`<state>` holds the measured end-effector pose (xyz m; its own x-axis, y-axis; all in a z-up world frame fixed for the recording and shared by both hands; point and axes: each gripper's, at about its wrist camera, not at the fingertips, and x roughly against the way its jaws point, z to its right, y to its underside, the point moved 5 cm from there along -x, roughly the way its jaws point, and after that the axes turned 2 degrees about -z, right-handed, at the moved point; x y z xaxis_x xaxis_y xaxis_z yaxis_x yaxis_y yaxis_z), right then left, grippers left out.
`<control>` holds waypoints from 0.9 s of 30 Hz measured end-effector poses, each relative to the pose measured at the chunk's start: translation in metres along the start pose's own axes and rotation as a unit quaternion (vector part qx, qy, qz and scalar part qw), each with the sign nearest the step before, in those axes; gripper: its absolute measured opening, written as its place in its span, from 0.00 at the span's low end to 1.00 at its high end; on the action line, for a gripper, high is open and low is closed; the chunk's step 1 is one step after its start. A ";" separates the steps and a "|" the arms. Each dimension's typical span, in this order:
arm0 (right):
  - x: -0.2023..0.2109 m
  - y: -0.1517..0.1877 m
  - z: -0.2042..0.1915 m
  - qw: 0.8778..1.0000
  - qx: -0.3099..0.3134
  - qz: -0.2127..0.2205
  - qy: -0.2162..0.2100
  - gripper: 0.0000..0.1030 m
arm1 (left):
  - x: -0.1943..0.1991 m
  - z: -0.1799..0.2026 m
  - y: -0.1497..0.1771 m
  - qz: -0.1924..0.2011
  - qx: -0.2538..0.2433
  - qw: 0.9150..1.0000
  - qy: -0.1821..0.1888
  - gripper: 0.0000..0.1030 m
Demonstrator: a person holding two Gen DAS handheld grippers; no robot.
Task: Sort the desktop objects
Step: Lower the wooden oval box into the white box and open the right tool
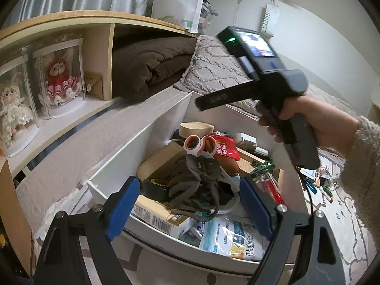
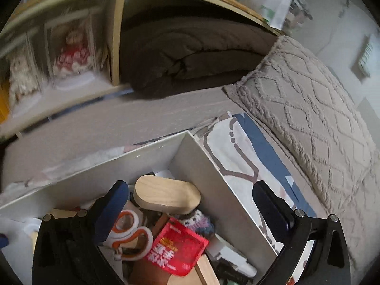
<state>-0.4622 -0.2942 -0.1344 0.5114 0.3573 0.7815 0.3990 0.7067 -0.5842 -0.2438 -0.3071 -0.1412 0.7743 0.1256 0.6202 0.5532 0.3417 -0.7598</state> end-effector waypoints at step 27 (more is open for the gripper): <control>0.101 0.091 -0.010 0.989 -0.045 -0.025 -0.137 1.00 | 0.042 0.036 -0.004 -0.009 -0.017 1.000 -0.015 0.84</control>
<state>-0.3665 -0.2003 -0.1104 0.2681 0.4850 0.8324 0.4915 0.6743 -0.5512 -0.2244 -0.2695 -0.1046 0.7553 0.1479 0.6385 0.5771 0.3115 -0.7549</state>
